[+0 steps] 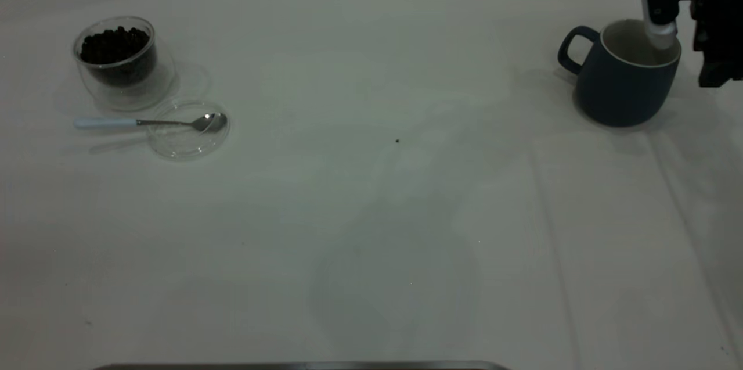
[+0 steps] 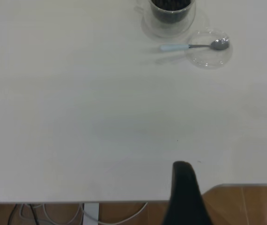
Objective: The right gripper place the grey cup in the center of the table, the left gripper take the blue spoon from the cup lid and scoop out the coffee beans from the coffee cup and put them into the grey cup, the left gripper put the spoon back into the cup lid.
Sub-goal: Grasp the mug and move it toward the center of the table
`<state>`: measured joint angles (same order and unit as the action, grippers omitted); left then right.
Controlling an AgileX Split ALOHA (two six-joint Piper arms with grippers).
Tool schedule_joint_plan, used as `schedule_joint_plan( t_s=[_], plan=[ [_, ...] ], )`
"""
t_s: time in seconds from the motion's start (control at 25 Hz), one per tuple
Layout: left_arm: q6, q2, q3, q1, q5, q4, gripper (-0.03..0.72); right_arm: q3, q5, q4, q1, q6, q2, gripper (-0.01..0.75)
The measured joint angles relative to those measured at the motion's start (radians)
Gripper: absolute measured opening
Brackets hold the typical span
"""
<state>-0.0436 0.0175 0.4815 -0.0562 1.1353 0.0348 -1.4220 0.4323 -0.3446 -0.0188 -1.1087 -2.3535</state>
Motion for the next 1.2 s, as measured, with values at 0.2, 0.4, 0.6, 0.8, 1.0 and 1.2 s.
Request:
schedule_joint_plan(
  t_s=[0.2, 0.4, 0.6, 0.8, 1.0, 1.2],
  plan=[
    [0.000, 0.000, 0.000, 0.000, 0.000, 0.000, 0.592, -0.026, 0.002, 0.134, -0.011, -0.125, -0.007, 0.459],
    [0.000, 0.000, 0.000, 0.000, 0.000, 0.000, 0.592, -0.026, 0.018, 0.225, -0.061, -0.201, -0.007, 0.459],
    [-0.001, 0.000, 0.000, 0.000, 0.000, 0.000, 0.592, -0.027, 0.026, 0.299, -0.153, -0.217, -0.007, 0.459],
    [-0.001, 0.000, 0.000, 0.000, 0.000, 0.000, 0.592, -0.027, 0.005, 0.368, -0.274, -0.226, -0.007, 0.459],
    [-0.002, 0.000, 0.000, 0.000, 0.000, 0.000, 0.592, -0.027, -0.047, 0.459, -0.387, -0.265, -0.007, 0.459],
    [-0.001, 0.000, 0.000, 0.000, 0.000, 0.000, 0.592, -0.041, -0.099, 0.575, -0.471, -0.274, -0.007, 0.459]
  ],
)
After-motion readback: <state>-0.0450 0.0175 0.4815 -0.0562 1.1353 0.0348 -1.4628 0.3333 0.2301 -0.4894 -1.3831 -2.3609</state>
